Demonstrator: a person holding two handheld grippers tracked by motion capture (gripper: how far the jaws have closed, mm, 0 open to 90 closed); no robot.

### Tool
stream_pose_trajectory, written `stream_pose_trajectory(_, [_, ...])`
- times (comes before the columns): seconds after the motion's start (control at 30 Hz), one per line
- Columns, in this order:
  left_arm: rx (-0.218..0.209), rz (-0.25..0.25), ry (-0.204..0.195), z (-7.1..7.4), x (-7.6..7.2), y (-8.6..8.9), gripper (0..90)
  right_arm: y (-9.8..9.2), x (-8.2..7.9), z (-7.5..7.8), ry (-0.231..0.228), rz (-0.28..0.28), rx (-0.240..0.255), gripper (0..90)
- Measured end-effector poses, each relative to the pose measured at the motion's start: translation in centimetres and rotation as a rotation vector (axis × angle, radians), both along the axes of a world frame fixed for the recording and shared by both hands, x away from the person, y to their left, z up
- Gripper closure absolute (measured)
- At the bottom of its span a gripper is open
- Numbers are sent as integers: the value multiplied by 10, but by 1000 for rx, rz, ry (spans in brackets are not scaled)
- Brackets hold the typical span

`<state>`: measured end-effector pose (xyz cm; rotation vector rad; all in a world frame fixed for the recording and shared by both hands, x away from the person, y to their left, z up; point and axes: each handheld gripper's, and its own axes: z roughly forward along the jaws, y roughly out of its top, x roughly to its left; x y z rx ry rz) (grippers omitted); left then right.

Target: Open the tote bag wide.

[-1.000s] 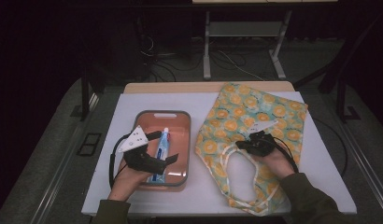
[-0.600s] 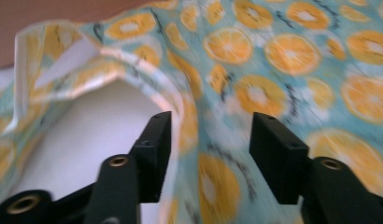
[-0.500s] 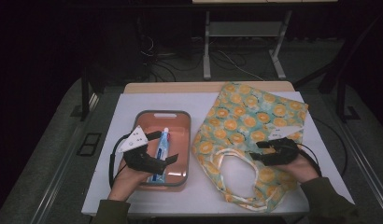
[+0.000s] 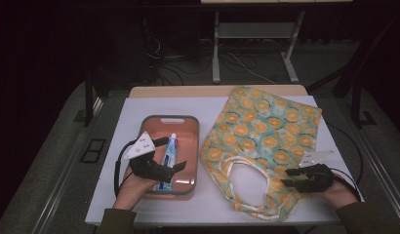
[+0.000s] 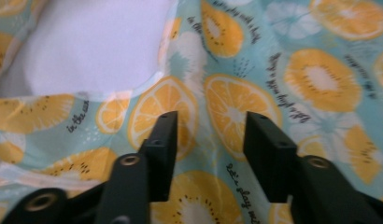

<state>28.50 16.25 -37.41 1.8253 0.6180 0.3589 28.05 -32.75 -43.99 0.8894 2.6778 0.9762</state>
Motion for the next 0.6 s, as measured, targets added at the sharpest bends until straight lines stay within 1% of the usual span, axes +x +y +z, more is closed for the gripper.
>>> stream_pose_trajectory(0.03, [0, 0, -1, 0, 0, 0, 0, 1, 1, -2, 8, 10, -16, 690])
stream_pose_trajectory(0.07, [0, 0, 0, 0, 0, 0, 0, 2, 1, -3, -1, 15, -19, 745])
stream_pose_trajectory(0.13, [0, 0, 0, 0, 0, 0, 0, 2, 2, -3, 2, 24, -19, 866])
stream_pose_trajectory(0.17, [0, 0, -1, 0, 0, 0, 0, 3, 3, -2, 6, 28, -19, 888])
stream_pose_trajectory(0.23, [0, -1, -2, 0, 0, 0, 0, 5, 1, -1, 1, 31, -28, 898])
stream_pose_trajectory(0.27, [-1, -1, -2, 0, 0, 0, 0, 7, -1, 0, 7, 41, -14, 899])
stream_pose_trajectory(0.3, [-1, -1, 0, 0, 0, 0, 0, 9, -3, 2, 10, 57, -3, 899])
stream_pose_trajectory(0.4, [0, -1, -1, 0, 0, 0, 0, 19, -13, 6, 18, 100, 2, 898])
stream_pose_trajectory(0.5, [0, -2, -2, 0, 0, 0, 0, 31, -24, 5, 35, 156, -7, 898])
stream_pose_trajectory(0.53, [0, -1, -2, 0, 0, 0, 0, 35, -27, 4, 39, 170, -20, 894])
stream_pose_trajectory(0.57, [0, -1, -2, 0, 0, 0, 0, 38, -28, 3, 33, 177, -34, 883])
stream_pose_trajectory(0.6, [-1, -1, -2, 0, 0, 0, 0, 39, -28, 3, 24, 172, -37, 824])
